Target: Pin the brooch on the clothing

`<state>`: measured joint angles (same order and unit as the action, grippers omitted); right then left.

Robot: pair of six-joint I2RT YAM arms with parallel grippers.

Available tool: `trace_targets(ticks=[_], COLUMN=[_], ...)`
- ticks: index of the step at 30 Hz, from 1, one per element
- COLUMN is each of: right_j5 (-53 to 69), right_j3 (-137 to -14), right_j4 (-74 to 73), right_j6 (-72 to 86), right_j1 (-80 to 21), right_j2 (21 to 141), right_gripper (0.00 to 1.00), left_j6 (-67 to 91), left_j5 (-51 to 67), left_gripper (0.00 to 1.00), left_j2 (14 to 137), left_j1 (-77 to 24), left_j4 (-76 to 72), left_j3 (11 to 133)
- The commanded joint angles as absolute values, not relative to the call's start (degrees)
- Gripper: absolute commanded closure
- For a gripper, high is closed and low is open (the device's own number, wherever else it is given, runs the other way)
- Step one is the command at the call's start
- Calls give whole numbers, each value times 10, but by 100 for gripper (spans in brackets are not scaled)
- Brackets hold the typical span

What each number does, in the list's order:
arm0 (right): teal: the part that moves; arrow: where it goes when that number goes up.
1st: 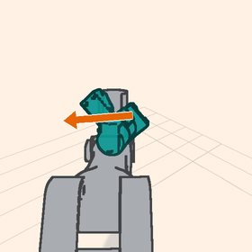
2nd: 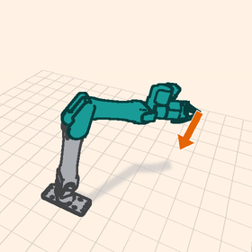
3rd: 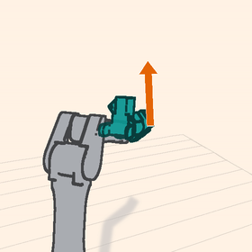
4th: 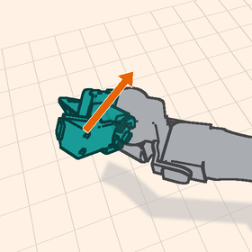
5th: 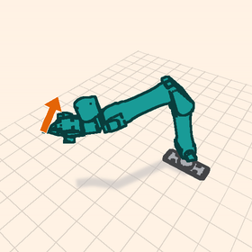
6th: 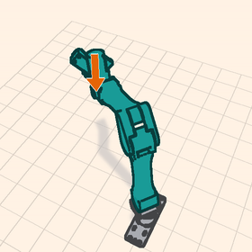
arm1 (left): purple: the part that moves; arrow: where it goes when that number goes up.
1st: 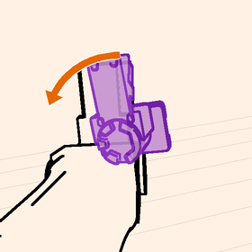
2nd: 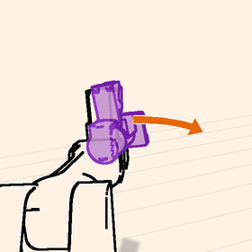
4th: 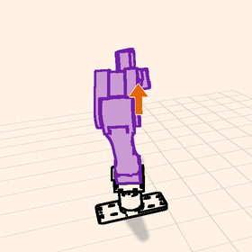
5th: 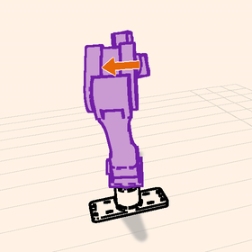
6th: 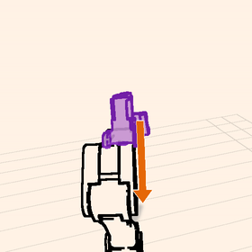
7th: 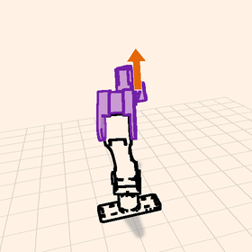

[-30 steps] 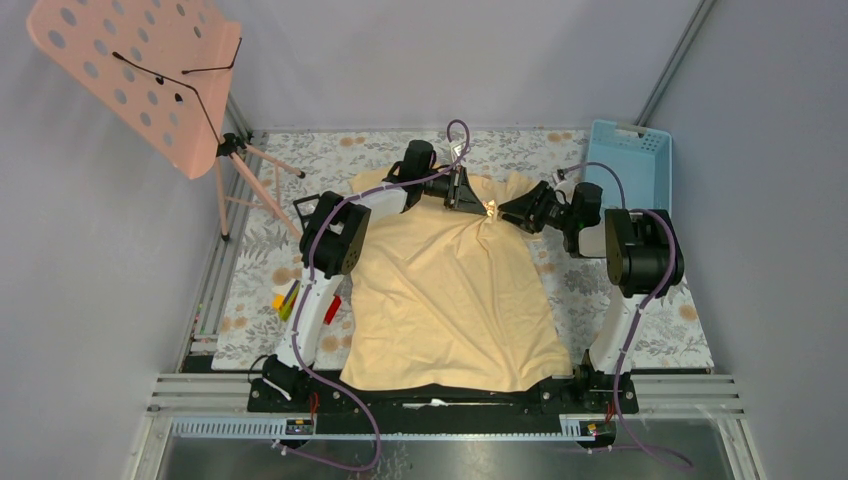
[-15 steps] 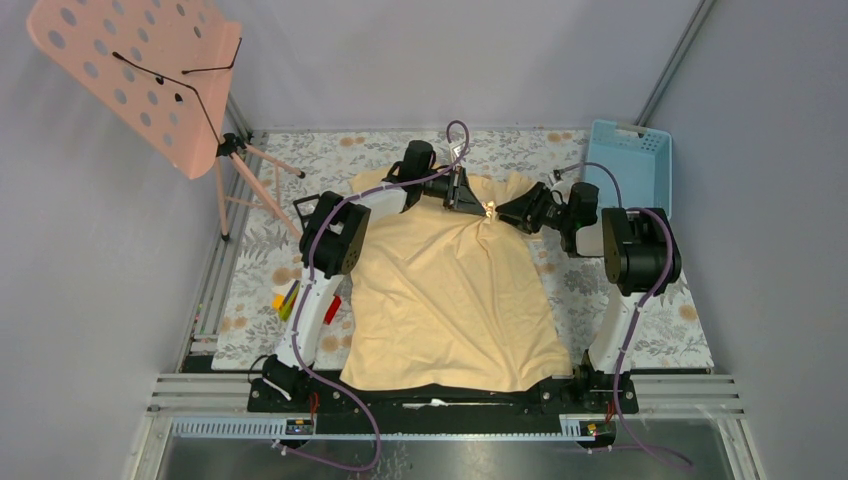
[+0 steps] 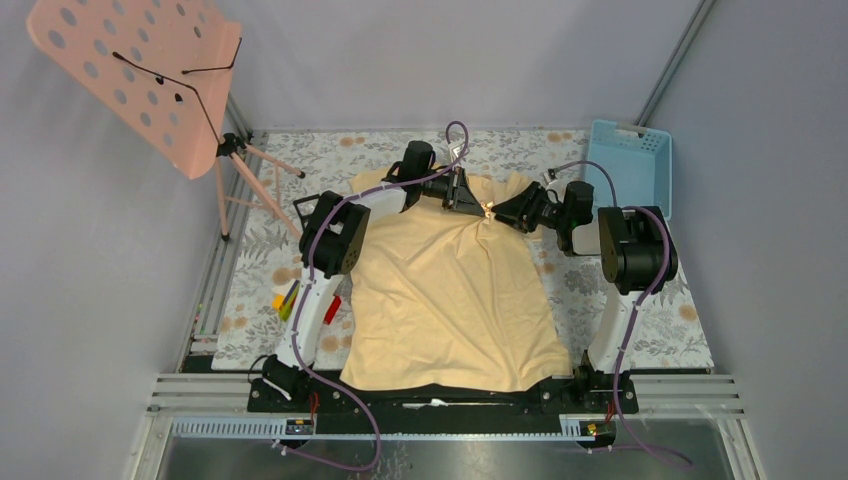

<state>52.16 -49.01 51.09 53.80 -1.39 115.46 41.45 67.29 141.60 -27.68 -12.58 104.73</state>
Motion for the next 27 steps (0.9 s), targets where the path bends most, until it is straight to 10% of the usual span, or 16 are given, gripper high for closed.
trace_targets(ticks=[1,27], right_j5=[533,526], right_j3=[-505,-518], right_j4=[511,492], right_j6=[523,510], right_j1=[-27,-42], right_j2=[1164,1168], right_gripper=[50,52], left_j6=[405,405], left_j5=[697,703], left_gripper=[100,100], left_j2=[1401,1401], left_j1=[-281,-284], left_j4=[-165,-167], left_j3=[1062,1061])
